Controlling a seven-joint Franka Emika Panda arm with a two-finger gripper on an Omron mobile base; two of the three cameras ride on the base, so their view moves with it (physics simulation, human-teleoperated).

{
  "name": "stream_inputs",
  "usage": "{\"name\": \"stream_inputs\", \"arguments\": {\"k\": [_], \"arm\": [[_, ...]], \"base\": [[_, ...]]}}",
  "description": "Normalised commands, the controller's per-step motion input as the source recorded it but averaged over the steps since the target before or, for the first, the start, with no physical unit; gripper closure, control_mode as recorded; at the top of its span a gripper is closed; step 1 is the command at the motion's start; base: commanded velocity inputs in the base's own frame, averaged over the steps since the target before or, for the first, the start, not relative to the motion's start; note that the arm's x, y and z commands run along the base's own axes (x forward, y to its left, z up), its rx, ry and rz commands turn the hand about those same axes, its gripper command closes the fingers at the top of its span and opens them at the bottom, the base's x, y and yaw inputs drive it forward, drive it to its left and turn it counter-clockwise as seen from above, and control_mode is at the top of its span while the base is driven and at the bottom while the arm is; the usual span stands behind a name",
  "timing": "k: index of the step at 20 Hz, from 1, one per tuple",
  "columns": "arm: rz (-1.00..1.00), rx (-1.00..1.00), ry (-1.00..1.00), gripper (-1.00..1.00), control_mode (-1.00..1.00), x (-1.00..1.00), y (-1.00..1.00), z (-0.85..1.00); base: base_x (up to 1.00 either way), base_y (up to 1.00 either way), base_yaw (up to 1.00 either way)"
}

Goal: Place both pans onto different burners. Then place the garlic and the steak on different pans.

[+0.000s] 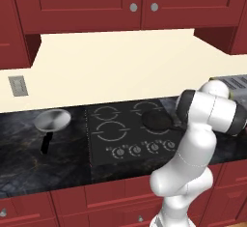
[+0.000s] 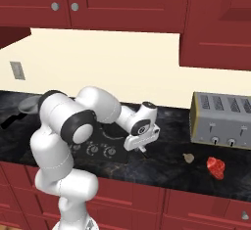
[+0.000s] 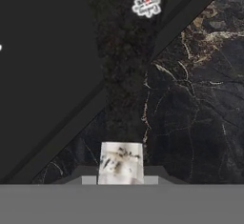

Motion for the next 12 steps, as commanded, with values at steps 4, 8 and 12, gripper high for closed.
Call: {"name": "stream_inputs", "arguments": {"k": [4, 8, 12], "arm": [[0.00, 0.00, 0.06, 1.00, -1.00, 0.00, 0.00, -0.11], [0.00, 0.00, 0.04, 1.00, -1.00, 0.00, 0.00, 0.00], [0.00, 0.00, 0.00, -1.00, -1.00, 0.00, 0.00, 0.00]], "base": [[0.00, 0.00, 0.00], [0.00, 0.00, 0.00], [0.00, 0.00, 0.00]]}}
